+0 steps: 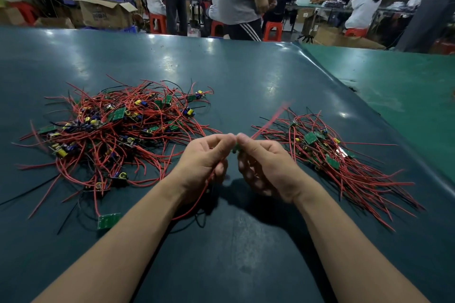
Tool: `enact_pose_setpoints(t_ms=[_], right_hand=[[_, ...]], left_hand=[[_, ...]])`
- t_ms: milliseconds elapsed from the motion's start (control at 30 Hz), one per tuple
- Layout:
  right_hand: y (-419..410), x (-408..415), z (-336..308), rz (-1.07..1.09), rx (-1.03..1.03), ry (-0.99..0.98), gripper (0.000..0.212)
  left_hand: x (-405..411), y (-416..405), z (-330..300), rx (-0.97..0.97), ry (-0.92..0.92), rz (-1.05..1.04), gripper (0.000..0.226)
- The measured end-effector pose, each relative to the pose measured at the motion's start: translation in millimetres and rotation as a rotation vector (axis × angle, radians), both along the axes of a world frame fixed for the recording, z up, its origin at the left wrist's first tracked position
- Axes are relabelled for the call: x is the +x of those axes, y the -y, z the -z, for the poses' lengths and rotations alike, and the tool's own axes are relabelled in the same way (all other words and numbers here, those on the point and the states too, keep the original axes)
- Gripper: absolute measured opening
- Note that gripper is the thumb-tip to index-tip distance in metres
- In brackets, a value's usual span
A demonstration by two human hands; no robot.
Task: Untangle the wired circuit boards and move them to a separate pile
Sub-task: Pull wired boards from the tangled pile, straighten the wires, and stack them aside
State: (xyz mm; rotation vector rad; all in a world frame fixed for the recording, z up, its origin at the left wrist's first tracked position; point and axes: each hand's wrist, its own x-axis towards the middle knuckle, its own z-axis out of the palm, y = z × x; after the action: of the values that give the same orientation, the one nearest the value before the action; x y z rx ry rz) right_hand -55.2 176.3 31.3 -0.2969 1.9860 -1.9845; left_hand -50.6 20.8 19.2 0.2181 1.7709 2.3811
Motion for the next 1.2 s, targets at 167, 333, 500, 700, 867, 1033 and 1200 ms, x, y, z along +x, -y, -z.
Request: enact_pose_setpoints(t_ms=[167, 333, 500, 700, 867, 1033, 1200], right_hand=[[-7, -7, -6, 0.423, -0.179, -0.097, 0.051], [-6, -10, -2, 0.844, -0.235, -0.252, 0.055], [-18, -12, -8, 1.052, -0.641, 0.01, 0.051], [-10, -14, -2, 0.83, -0.613, 0.198, 0.05], [-6, -16, 2, 0.76, -0.556, 0.13, 0.048], [-7, -19, 4, 0.768, -0.556, 0.075, 0.042], [-6, -20, 6, 0.758, -0.531, 0.057, 0.039]], left_hand=[[-5, 11, -5, 0.159, 0.032, 0.047, 0.045], [-14, 21, -6, 0.266, 0.022, -0.273, 0.021], [-18, 30, 1, -0.158, -0.274, -0.808, 0.013], [-17, 36, 17, -1.251, -0.374, -1.02, 0.021], [-20, 37, 16, -1.513, -0.159, -0.856, 0.032], [-14, 54, 6, -1.429, -0.094, -1.164, 0.039], [-13, 56, 7, -1.476, 0.106, -1.06, 0.056]])
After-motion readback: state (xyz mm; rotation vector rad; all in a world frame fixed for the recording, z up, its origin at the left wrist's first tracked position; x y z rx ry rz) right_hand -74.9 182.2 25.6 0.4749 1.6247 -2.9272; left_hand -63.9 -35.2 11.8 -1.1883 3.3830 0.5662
